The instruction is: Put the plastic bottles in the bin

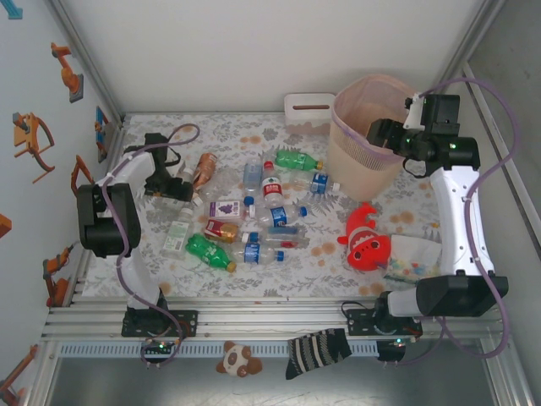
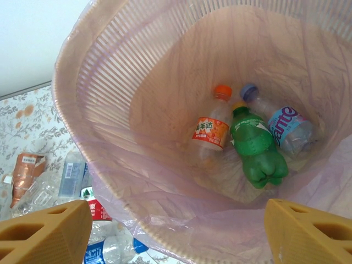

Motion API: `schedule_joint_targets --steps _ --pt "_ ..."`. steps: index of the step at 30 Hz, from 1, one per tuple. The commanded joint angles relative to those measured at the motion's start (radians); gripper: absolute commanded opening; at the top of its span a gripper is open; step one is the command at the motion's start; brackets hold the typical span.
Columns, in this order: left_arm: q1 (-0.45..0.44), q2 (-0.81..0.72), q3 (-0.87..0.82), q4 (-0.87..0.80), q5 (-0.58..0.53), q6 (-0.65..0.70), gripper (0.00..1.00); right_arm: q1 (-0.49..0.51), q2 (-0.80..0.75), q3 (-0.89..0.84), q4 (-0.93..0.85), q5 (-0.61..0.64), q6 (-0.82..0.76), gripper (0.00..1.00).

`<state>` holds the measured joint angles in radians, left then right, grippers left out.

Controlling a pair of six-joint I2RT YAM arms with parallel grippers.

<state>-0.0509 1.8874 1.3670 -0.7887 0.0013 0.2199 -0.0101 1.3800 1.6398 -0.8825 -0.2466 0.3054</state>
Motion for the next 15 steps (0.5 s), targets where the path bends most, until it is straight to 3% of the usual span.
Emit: schedule_joint_targets --steps 1,15 --pt "0.006 0.039 0.025 -0.01 0.011 0.029 0.86 -0.004 -0.031 -0.009 0.016 -0.018 -0.007 0.81" --pt "0.022 0.068 0.032 -0.014 -0.004 0.03 0.8 -0.004 -0.039 -0.018 0.02 -0.024 0.01 0.81"
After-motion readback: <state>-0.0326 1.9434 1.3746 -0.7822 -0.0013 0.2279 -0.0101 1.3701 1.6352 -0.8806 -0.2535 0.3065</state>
